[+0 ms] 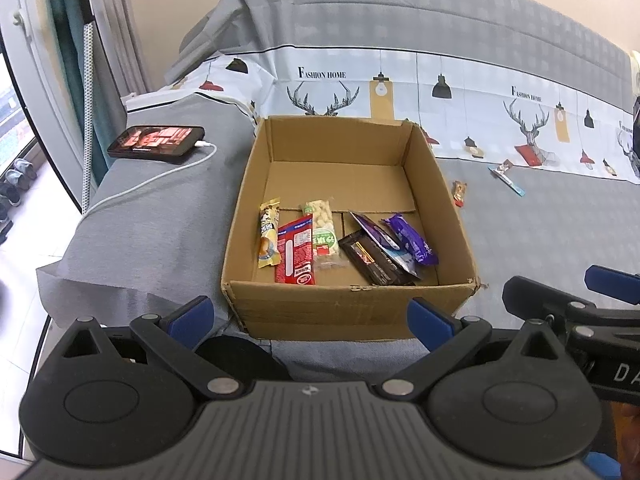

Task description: Organize snacks

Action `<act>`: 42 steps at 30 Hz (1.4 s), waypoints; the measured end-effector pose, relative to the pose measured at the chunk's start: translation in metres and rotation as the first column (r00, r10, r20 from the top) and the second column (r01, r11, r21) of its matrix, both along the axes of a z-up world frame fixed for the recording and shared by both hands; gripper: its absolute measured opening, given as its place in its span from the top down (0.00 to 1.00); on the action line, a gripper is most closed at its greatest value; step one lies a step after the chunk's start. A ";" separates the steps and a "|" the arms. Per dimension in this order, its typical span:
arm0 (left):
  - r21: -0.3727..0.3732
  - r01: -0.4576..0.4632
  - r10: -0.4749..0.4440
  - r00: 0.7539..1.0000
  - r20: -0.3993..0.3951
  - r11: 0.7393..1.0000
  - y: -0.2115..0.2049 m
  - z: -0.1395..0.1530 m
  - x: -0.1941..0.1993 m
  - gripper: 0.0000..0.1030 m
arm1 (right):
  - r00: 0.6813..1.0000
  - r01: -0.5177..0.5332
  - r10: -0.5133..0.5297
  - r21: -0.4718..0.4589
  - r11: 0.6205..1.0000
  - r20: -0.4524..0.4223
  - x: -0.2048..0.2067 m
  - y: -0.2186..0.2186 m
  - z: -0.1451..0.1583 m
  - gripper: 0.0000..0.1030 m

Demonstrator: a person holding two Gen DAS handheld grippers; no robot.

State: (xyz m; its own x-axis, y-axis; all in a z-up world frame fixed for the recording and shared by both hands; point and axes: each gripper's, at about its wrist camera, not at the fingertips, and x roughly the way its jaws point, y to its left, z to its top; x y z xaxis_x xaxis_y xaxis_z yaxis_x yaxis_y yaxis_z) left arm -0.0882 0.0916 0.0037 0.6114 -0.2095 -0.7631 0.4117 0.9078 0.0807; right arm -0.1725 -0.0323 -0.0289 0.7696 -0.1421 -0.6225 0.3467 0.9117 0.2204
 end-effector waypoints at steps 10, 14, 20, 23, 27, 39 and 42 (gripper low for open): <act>0.031 0.066 -0.065 0.998 -0.012 0.997 -0.039 -0.003 0.011 0.00 | 0.999 0.050 -0.050 0.026 0.998 0.002 -0.002 -0.030 -0.006 0.01; 0.022 0.104 -0.103 0.993 -0.049 0.994 -0.068 -0.003 0.019 0.00 | 0.995 0.104 -0.104 0.014 0.994 -0.001 -0.007 -0.058 -0.011 0.01; 0.002 0.136 -0.135 0.984 -0.115 0.991 -0.124 -0.004 0.041 0.00 | 0.975 0.223 -0.223 0.001 0.975 -0.008 -0.018 -0.121 -0.019 0.01; 0.008 0.148 -0.146 0.979 -0.142 0.989 -0.160 -0.009 0.059 0.00 | 0.956 0.293 -0.293 -0.026 0.956 -0.005 -0.024 -0.160 -0.024 0.01; 0.034 0.159 -0.151 0.975 -0.164 0.987 -0.214 -0.022 0.092 0.00 | 0.920 0.391 -0.392 -0.037 0.920 -0.008 -0.025 -0.221 -0.035 0.01; 0.192 0.195 -0.148 0.961 -0.233 0.962 -0.368 -0.123 0.199 0.00 | 0.905 0.424 -0.422 0.012 0.906 -0.053 0.069 -0.388 -0.116 0.01; 0.219 0.225 -0.175 0.959 -0.224 0.950 -0.398 -0.148 0.218 0.00 | 0.911 0.408 -0.404 0.035 0.912 -0.077 0.112 -0.413 -0.140 0.01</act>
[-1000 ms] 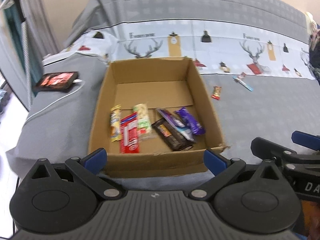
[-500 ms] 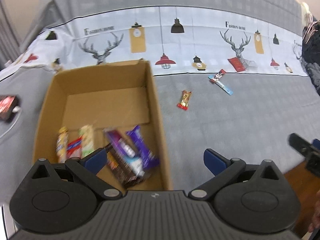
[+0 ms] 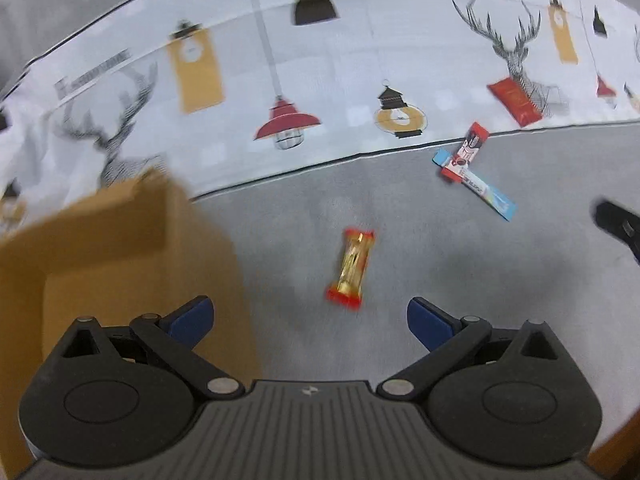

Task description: Organize snacks

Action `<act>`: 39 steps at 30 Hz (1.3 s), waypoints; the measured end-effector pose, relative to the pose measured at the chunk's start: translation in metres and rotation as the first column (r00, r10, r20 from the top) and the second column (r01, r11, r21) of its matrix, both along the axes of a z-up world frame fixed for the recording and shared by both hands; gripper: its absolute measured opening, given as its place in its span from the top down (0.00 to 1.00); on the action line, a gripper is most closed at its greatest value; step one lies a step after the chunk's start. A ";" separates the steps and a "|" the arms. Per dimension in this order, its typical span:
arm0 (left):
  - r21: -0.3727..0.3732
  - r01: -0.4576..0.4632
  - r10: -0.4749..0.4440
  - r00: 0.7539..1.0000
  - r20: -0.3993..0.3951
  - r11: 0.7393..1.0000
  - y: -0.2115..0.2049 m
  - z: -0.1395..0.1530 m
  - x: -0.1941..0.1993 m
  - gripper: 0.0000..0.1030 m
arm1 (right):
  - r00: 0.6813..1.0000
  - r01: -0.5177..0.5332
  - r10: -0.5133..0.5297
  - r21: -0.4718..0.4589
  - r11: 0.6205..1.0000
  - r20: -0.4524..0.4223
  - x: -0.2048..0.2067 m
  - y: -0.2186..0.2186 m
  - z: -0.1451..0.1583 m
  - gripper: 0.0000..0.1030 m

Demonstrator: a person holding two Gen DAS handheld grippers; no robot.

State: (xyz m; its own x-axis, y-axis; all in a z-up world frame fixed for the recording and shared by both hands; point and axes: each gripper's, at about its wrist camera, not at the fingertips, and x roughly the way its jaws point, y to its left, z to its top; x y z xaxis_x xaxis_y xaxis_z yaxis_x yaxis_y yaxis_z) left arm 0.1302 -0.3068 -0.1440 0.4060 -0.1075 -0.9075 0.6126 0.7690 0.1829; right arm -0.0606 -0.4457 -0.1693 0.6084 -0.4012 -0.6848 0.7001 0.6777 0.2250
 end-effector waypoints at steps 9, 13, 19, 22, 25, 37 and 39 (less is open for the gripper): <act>0.052 -0.001 0.008 0.992 -0.127 0.999 -0.043 -0.081 0.057 0.00 | 0.999 0.012 -0.009 0.072 0.997 -0.049 0.119 -0.060 -0.066 0.01; 0.007 -0.007 0.008 0.980 -0.198 1.000 -0.038 -0.104 0.072 0.00 | 0.992 -0.007 0.017 0.079 0.997 -0.123 0.160 -0.064 -0.095 0.00; -0.013 -0.014 0.011 0.978 -0.209 1.000 -0.031 -0.104 0.076 0.02 | 0.983 -0.048 0.034 -0.076 0.996 -0.182 0.167 -0.047 -0.099 0.13; -0.035 -0.063 0.055 0.978 -0.199 0.997 -0.026 -0.089 0.069 0.44 | 0.983 -0.079 0.059 -0.112 0.991 -0.176 0.157 -0.041 -0.089 0.81; -0.038 -0.072 0.063 0.978 -0.197 0.997 -0.026 -0.077 0.066 0.81 | 0.985 -0.068 0.055 -0.075 0.995 -0.164 0.148 -0.044 -0.087 0.89; -0.126 -0.049 0.035 0.993 -0.113 0.991 0.001 -0.002 0.021 0.82 | 1.000 0.007 -0.006 -0.041 0.999 0.023 0.066 -0.030 -0.008 0.89; -0.137 -0.046 0.032 0.995 -0.099 0.990 0.014 0.014 0.008 0.82 | 0.999 0.006 -0.005 -0.038 0.999 0.032 0.050 -0.014 0.006 0.89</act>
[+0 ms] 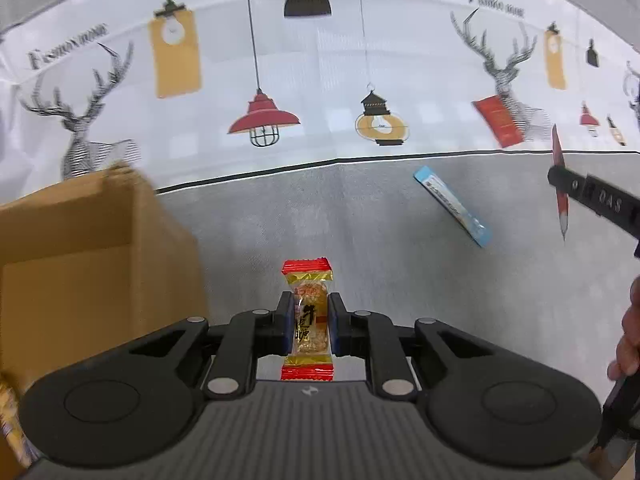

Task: Organize snacks
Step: 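Grasp the gold candy with the left tool while the right tool grasps the red Nestle stick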

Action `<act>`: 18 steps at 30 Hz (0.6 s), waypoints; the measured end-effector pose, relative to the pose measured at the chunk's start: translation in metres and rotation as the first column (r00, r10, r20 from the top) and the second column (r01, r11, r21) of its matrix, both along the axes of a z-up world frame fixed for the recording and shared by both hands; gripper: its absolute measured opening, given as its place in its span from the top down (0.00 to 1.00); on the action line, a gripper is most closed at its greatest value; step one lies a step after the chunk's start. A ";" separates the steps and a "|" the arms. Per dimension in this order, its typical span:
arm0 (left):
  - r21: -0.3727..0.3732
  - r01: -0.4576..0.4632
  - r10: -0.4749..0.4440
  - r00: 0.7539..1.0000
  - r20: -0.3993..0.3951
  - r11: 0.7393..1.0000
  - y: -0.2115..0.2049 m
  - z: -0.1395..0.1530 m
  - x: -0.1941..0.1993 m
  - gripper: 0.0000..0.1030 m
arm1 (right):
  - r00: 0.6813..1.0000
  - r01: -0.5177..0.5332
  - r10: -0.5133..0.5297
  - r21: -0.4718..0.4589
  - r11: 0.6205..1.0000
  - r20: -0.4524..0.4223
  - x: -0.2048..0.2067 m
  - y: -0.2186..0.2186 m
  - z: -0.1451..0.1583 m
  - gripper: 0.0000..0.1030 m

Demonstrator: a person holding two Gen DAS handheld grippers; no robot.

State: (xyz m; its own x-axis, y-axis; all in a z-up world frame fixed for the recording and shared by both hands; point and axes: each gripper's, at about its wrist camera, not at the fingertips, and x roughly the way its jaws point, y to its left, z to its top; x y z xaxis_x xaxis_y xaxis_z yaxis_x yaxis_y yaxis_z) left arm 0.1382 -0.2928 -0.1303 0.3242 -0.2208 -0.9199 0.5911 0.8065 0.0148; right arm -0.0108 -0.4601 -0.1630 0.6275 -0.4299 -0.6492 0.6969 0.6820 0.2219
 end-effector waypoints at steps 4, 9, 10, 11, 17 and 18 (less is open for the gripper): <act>-0.031 0.004 -0.003 1.000 0.021 1.000 0.032 0.031 -0.029 0.82 | 1.000 -0.010 0.010 -0.004 1.000 0.019 -0.035 0.038 0.024 0.89; -0.069 0.017 -0.014 0.999 0.044 0.997 0.078 0.069 -0.066 0.82 | 0.998 -0.048 0.048 -0.001 0.999 0.044 -0.074 0.096 0.050 0.89; -0.074 0.018 -0.014 0.999 0.049 0.997 0.087 0.075 -0.072 0.82 | 0.997 -0.062 0.063 -0.008 0.998 0.047 -0.080 0.109 0.055 0.89; -0.081 0.018 -0.013 0.998 0.055 0.997 0.097 0.081 -0.079 0.82 | 0.996 -0.074 0.074 -0.012 0.997 0.048 -0.085 0.121 0.059 0.89; -0.102 0.007 0.002 0.997 0.084 0.995 0.162 0.109 -0.118 0.82 | 0.985 -0.161 0.161 -0.005 0.987 0.069 -0.119 0.201 0.081 0.89; -0.102 0.004 0.005 0.996 0.085 0.995 0.172 0.112 -0.124 0.82 | 0.982 -0.175 0.175 0.000 0.984 0.070 -0.124 0.215 0.083 0.89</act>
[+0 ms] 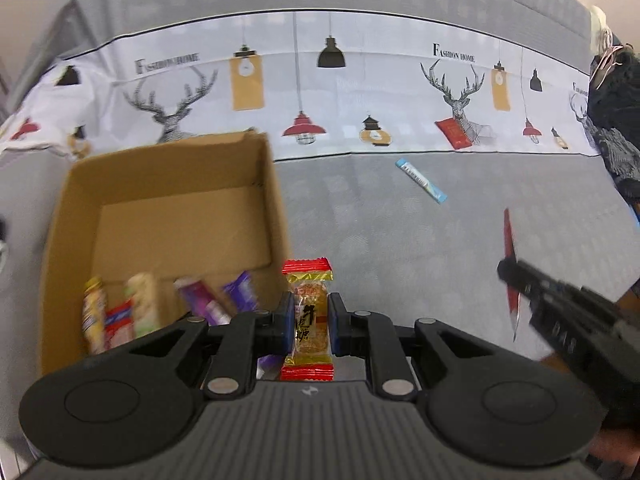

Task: Organize snacks
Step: 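Grasp the gold candy with the left tool while the right tool grasps the red Nestle stick, then carry the gold candy and red Nestle stick over and down into the box with both tools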

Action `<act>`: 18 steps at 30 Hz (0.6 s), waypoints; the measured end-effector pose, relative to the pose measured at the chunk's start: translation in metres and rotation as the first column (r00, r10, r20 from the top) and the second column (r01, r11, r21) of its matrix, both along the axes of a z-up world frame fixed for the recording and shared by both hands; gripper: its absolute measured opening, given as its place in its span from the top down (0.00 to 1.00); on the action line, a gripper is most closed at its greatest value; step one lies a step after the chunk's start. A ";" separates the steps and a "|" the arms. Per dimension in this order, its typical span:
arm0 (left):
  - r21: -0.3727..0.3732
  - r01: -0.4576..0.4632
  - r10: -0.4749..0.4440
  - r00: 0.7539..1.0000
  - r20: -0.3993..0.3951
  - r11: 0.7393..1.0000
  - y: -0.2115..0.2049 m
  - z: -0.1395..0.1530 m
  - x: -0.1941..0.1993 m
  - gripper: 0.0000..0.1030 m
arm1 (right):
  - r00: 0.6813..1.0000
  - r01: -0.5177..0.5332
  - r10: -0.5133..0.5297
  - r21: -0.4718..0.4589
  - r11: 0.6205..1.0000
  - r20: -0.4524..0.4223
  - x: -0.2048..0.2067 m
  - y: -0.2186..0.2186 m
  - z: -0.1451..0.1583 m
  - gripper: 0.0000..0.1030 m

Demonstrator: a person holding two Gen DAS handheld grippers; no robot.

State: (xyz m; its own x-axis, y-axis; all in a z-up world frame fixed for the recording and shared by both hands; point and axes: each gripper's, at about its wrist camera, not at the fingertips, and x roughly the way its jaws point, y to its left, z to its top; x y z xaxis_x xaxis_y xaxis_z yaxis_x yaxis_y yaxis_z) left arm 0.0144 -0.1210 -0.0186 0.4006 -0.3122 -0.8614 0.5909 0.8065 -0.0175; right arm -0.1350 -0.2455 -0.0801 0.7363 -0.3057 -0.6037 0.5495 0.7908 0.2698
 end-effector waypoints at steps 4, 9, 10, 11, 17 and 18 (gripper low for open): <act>-0.008 -0.020 0.020 1.000 -0.003 1.000 0.042 0.010 -0.021 0.82 | 0.997 -0.072 0.072 0.041 0.997 -0.010 -0.017 0.050 0.003 0.89; -0.013 -0.059 0.059 0.998 -0.001 0.998 0.097 0.016 -0.048 0.82 | 0.984 -0.178 0.179 0.067 0.982 -0.014 -0.032 0.112 0.007 0.89; -0.013 -0.068 0.068 0.998 0.000 0.998 0.108 0.016 -0.054 0.82 | 0.979 -0.200 0.202 0.066 0.977 -0.013 -0.034 0.123 0.009 0.89; -0.013 -0.078 0.078 0.997 0.000 0.997 0.118 0.016 -0.058 0.82 | 0.975 -0.220 0.221 0.064 0.973 -0.012 -0.035 0.133 0.011 0.89; -0.028 -0.133 0.132 0.991 -0.025 0.991 0.169 0.010 -0.084 0.82 | 0.951 -0.306 0.307 0.016 0.952 -0.030 -0.044 0.175 0.019 0.89; -0.031 -0.139 0.138 0.990 -0.023 0.990 0.175 0.008 -0.088 0.82 | 0.949 -0.312 0.312 0.009 0.950 -0.033 -0.044 0.179 0.021 0.89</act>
